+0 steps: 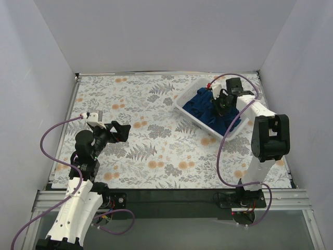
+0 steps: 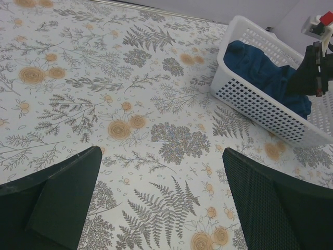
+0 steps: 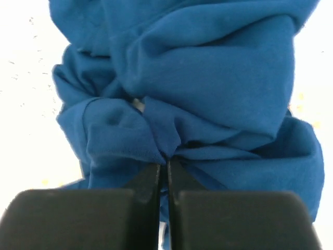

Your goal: Fold and stack the t-shirts

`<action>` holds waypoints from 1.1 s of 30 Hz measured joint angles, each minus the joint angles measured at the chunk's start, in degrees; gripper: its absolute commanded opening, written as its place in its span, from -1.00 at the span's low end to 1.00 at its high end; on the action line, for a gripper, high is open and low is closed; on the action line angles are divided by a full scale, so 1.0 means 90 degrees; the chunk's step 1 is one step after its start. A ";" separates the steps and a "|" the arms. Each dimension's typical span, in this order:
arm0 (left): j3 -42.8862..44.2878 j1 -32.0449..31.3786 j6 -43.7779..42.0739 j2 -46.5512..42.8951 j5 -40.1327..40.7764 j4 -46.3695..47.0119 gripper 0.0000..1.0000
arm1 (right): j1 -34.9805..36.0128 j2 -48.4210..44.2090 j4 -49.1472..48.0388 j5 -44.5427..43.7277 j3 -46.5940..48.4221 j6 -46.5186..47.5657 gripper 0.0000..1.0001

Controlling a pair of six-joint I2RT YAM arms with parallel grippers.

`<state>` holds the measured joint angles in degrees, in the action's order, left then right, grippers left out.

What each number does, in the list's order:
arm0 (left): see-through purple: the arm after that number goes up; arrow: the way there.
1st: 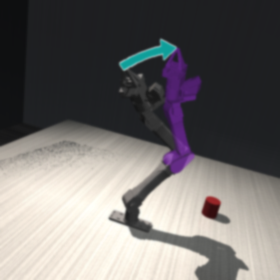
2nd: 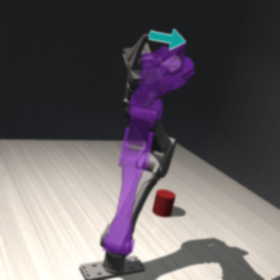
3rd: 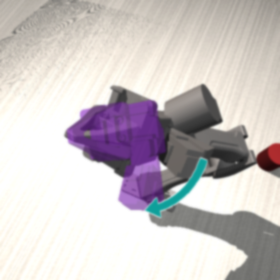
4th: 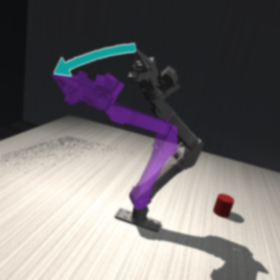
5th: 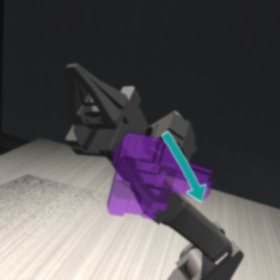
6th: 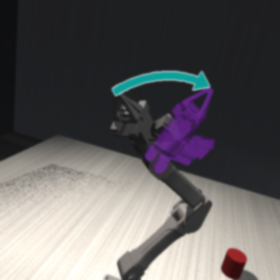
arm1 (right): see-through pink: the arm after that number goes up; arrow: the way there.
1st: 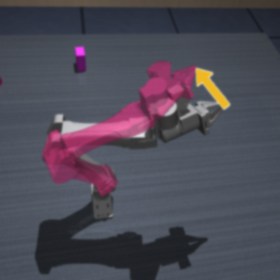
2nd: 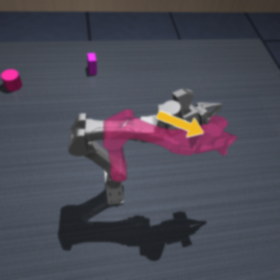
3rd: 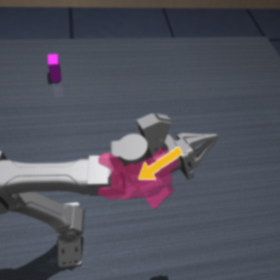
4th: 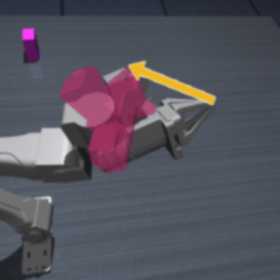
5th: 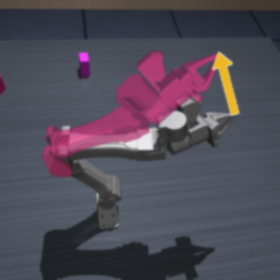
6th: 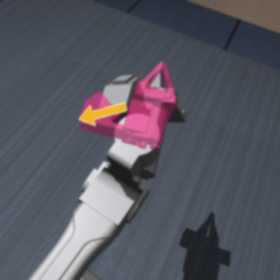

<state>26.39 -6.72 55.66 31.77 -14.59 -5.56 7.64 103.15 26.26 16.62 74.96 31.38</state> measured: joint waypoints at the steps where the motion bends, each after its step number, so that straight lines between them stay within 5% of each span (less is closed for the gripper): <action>1: 0.0000 0.0000 0.0000 0.0000 0.0000 0.0002 0.89 | -0.0015 0.0056 -0.0005 -0.0027 0.0053 -0.0119 -0.97; 7: 0.0000 0.0000 0.0000 -0.0015 -0.0024 0.0002 0.90 | -0.0049 -0.0189 0.0342 0.0376 0.0559 -0.0352 -0.97; 12: 0.0000 0.0000 0.0000 -0.0027 -0.0053 0.0007 0.89 | -0.0049 -0.0957 0.0619 0.1139 0.2259 -0.0899 -0.97; 22: 0.0000 0.0000 -0.0044 -0.0036 -0.0051 0.0012 0.89 | -0.0012 -0.2450 -0.1042 0.3553 0.4228 -0.3206 -0.97; 28: 0.0000 -0.0002 -0.0073 -0.0095 0.0049 0.0000 0.89 | 0.0165 -0.2562 -0.2630 0.4522 0.3881 -0.5017 -0.97; 33: 0.0000 -0.0005 -0.0092 -0.0359 0.0185 0.0007 0.89 | 0.0663 -0.2839 -0.2902 0.4648 0.2346 -0.5095 -0.97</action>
<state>26.39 -6.76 54.83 28.53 -12.93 -5.50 13.61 77.60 0.14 58.46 96.07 -14.48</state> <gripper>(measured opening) 0.947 0.015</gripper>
